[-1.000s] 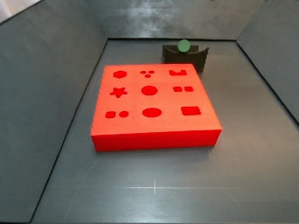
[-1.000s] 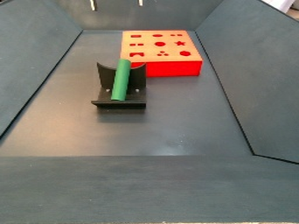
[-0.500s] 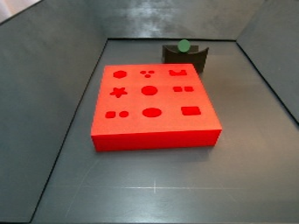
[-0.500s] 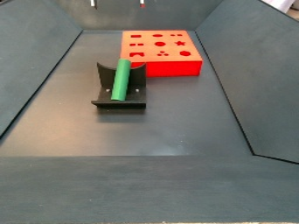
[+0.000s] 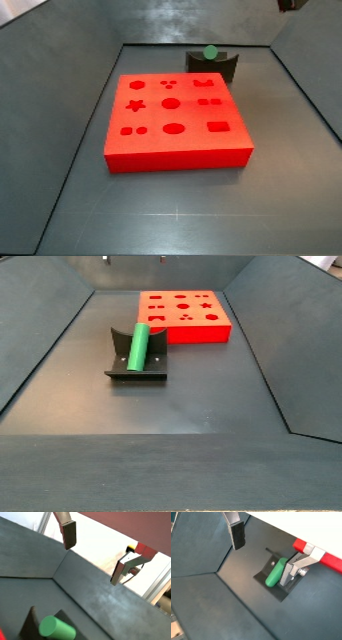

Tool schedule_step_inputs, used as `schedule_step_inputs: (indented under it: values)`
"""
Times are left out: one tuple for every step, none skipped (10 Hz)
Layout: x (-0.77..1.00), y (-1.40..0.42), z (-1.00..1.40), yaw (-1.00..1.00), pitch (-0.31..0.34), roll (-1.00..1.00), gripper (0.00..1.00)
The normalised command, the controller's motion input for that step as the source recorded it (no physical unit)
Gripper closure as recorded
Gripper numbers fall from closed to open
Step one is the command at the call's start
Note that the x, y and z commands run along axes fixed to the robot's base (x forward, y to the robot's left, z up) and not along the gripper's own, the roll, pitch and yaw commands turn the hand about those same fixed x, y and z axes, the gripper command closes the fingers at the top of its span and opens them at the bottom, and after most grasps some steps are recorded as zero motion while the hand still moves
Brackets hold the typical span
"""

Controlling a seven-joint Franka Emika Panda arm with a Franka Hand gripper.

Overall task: Pick up the round object. Move up. Place the round object on the fixture. Regrasp the round object. Move to above the board. Insert the round object.
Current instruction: Regrasp the round object.

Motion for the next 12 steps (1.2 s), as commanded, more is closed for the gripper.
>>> schedule_step_inputs:
  values:
    - [0.12, -0.05, -0.03, 0.19, 0.134, 0.46, 0.0]
    - [0.13, -0.05, -0.03, 0.2, 0.12, 0.35, 0.0]
    - [0.11, -0.04, -0.01, 0.21, 0.076, 0.2, 0.0]
    - [0.1, -0.04, -0.02, 0.21, 0.057, 0.17, 0.0]
    - [0.04, 0.07, -1.0, 0.15, 0.063, 0.12, 0.0]
    - [0.04, 0.07, -1.0, 0.14, 0.054, 0.12, 0.0]
    - [0.05, 0.06, -1.0, 0.13, 0.012, 0.12, 0.0]
    - [0.06, 0.06, -1.0, 0.12, -0.016, 0.1, 0.0]
    - [0.08, 0.05, -1.0, 0.11, -0.03, 0.08, 0.0]
    - [0.08, 0.05, -1.0, 0.1, -0.039, 0.08, 0.0]
    - [0.1, 0.04, -1.0, 0.07, -0.062, 0.07, 0.0]
    - [0.1, 0.03, -1.0, 0.05, -0.067, 0.07, 0.0]
